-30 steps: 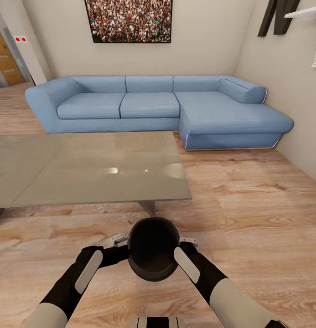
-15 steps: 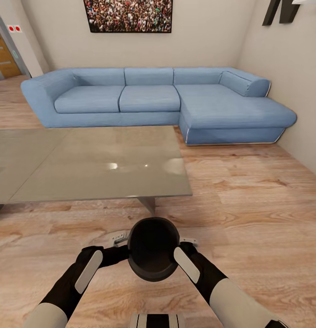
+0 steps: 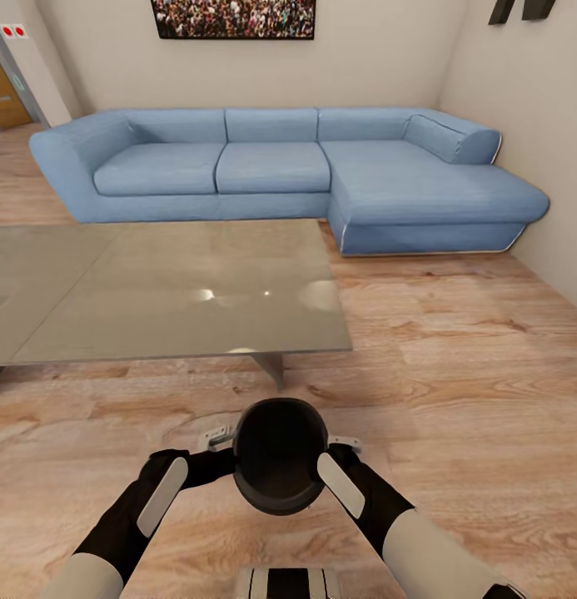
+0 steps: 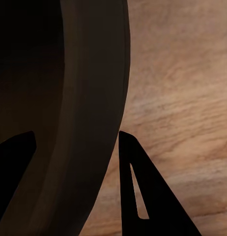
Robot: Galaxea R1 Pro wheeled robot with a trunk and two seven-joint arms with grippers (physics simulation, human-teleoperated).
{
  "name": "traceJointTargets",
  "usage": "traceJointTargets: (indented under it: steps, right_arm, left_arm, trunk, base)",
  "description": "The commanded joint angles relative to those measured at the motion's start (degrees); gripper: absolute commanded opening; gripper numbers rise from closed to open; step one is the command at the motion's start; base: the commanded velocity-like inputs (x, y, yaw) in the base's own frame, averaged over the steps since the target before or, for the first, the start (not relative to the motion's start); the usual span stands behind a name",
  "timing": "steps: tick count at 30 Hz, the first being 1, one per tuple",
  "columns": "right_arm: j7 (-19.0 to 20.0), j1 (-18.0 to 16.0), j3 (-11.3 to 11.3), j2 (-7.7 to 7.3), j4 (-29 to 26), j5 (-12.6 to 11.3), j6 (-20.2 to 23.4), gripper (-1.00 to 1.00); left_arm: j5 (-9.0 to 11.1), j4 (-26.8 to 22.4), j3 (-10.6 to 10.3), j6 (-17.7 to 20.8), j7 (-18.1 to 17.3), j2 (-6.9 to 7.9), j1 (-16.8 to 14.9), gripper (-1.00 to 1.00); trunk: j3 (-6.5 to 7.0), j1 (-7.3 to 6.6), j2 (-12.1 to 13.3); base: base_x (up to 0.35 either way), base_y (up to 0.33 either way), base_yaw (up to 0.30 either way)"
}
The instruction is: Place each of the two pumpkins and all three candles from the living room inside a cabinet in the living room (use any cabinet), then make sure every cabinet is closed, and position the cauldron so it is next to a table in the living room.
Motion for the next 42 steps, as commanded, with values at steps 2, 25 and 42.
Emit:
traceJointTargets:
  steps: [2, 25, 42]
  right_arm:
    - [-0.42, -0.09, 0.34, -0.05, -1.47, 0.07, -0.43, -1.0]
    - [-0.42, -0.09, 0.35, -0.05, -1.47, 0.07, -0.5, -1.0]
    - [-0.42, -0.09, 0.33, -0.05, -1.47, 0.07, -0.52, -1.0]
  left_arm:
    - [-0.9, 0.0, 0.17, 0.24, 0.45, 0.12, -0.02, -1.0]
    - [-0.9, 0.0, 0.17, 0.24, 0.45, 0.13, -0.02, -1.0]
    - [-0.9, 0.0, 0.17, 0.24, 0.48, 0.12, -0.02, -1.0]
  trunk:
    - [-0.49, 0.03, -0.05]
    - [-0.94, 0.08, -0.08]
    - [-1.6, 0.16, -0.12]
  base:
    - [0.0, 0.0, 0.0]
    - [0.0, 0.0, 0.0]
    - [0.023, 0.0, 0.0]
